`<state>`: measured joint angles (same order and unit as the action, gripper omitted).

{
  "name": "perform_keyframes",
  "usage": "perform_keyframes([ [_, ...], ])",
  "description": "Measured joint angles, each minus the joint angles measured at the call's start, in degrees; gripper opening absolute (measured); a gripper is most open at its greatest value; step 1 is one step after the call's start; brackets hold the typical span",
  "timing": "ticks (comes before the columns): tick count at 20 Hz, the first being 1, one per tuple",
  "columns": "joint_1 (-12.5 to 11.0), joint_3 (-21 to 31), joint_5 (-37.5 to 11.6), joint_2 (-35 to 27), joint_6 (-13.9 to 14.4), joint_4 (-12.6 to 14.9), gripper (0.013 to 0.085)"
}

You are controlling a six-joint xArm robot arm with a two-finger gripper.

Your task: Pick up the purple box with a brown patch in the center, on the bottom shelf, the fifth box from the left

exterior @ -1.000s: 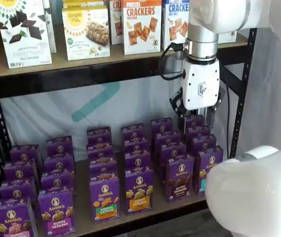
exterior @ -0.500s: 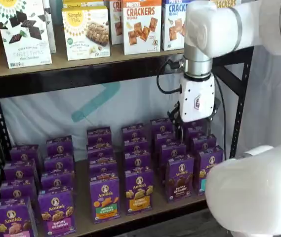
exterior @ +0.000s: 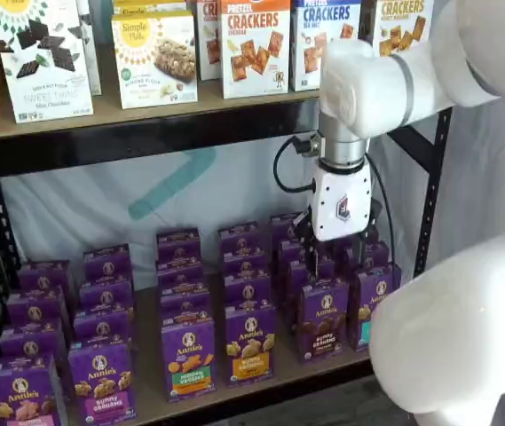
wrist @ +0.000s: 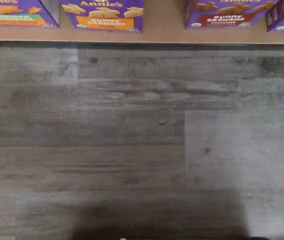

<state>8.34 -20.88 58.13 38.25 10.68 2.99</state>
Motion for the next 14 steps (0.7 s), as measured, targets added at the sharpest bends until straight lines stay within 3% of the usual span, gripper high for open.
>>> perform_keyframes([
  [14, -2.91, 0.81, -17.38, -16.15, -3.08, -1.03, 0.085],
])
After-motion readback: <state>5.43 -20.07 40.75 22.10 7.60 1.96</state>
